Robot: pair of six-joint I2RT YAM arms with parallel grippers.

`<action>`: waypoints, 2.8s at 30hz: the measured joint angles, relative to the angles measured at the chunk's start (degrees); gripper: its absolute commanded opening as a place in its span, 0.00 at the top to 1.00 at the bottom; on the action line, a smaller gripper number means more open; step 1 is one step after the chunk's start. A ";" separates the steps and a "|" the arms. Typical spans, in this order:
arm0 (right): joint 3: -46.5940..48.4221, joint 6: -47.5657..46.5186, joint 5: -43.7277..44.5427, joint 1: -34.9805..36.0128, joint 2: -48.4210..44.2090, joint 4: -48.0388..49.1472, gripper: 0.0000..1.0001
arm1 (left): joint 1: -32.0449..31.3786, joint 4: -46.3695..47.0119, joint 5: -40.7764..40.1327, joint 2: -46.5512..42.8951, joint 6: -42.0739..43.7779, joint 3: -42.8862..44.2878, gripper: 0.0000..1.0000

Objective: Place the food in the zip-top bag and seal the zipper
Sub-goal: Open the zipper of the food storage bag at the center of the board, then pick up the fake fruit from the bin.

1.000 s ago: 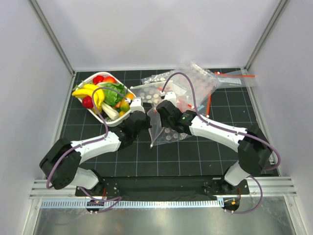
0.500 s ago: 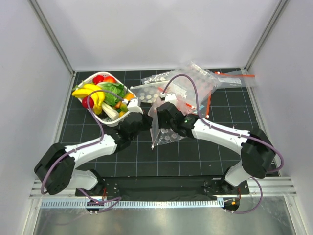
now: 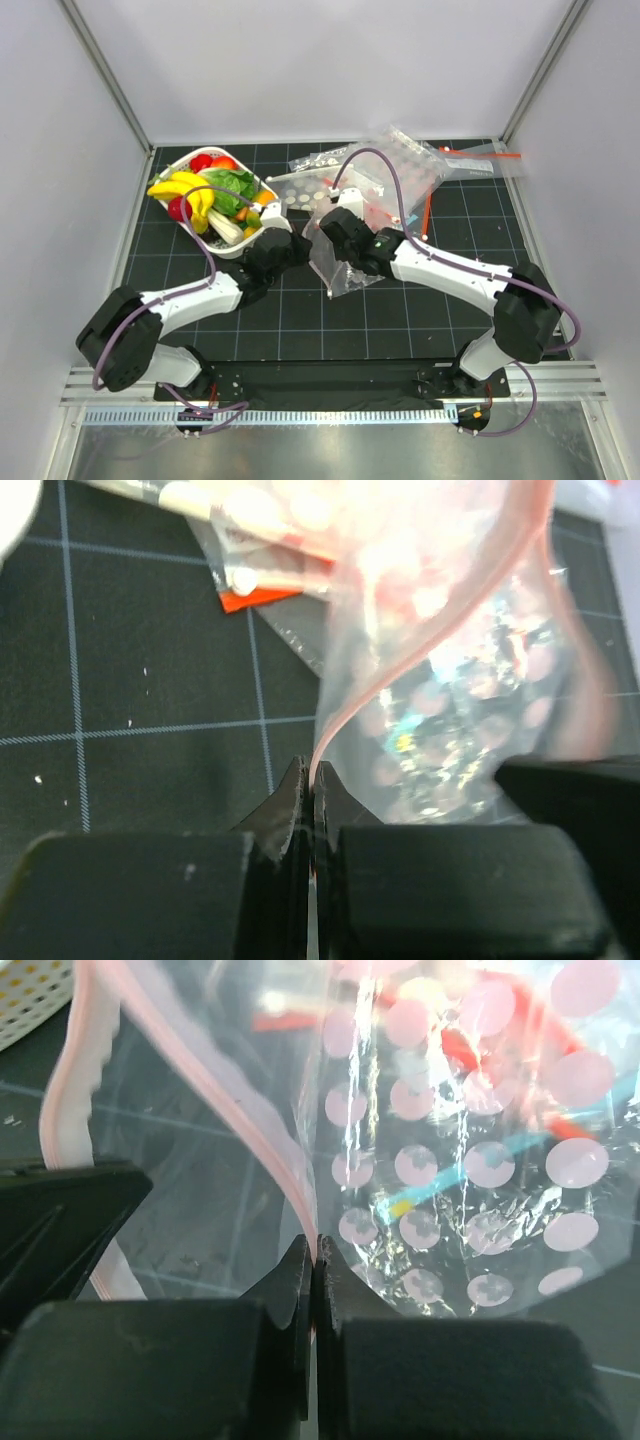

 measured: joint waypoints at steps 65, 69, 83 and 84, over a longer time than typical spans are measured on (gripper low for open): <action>4.98 -4.52 16.26 0.46 -2.03 -10.19 0.93 | 10.34 -26.10 -14.99 2.34 24.22 20.13 0.01; 4.98 -4.52 15.96 0.46 -2.03 -10.14 0.93 | 15.93 -26.23 -11.21 7.34 23.58 21.07 0.02; 4.98 -4.52 15.93 0.46 -2.45 -9.99 0.93 | 21.38 -24.81 1.03 15.08 20.96 22.86 0.15; 4.96 -4.52 15.93 0.46 -2.45 -9.99 0.92 | 21.33 -24.81 1.57 15.10 20.94 22.86 0.16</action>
